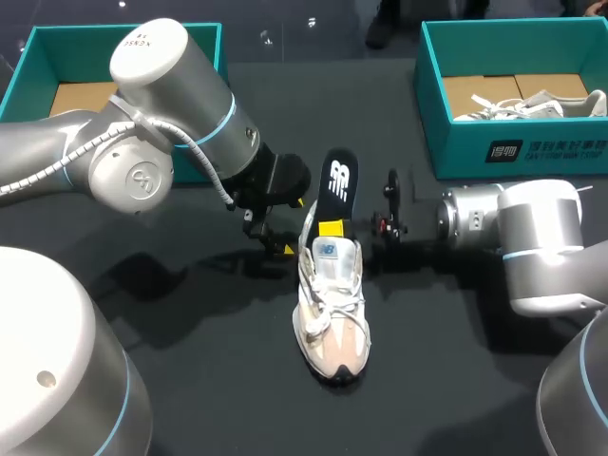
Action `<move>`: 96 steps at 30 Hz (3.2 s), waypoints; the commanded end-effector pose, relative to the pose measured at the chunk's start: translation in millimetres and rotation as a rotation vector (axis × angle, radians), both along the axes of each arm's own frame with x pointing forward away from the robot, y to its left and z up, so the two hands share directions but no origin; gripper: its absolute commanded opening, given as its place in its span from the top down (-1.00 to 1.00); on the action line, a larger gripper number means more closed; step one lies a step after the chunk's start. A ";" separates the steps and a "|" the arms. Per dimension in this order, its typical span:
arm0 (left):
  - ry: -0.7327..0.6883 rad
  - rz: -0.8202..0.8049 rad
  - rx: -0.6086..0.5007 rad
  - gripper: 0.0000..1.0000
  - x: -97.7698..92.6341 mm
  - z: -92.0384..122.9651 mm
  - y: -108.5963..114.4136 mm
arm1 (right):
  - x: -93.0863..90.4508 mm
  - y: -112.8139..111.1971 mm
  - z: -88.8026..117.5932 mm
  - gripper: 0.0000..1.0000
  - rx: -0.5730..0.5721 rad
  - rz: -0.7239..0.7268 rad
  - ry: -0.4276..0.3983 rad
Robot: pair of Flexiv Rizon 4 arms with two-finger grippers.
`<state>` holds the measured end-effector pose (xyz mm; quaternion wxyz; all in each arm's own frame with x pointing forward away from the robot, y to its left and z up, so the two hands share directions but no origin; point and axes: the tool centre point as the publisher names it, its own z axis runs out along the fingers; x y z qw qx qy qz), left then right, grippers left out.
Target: Take the shoe out of the shoebox, open the shoe tongue, remove and reinsert the insole, then place the shoe into the shoebox
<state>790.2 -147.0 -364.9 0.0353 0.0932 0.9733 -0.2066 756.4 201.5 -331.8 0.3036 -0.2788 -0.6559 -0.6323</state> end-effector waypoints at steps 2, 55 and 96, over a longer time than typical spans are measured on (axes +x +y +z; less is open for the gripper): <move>0.000 -0.001 0.001 -1.00 0.4 -0.7 -0.5 | -6.5 5.9 -9.8 1.00 -0.019 0.022 0.028; 0.000 -0.001 0.001 -1.00 0.4 -0.7 -0.5 | -9.1 6.0 -12.2 1.00 -0.062 0.060 0.054; 0.000 -0.001 0.001 -1.00 0.4 -0.7 -0.5 | -4.7 -2.5 -5.9 1.00 -0.073 -0.009 0.020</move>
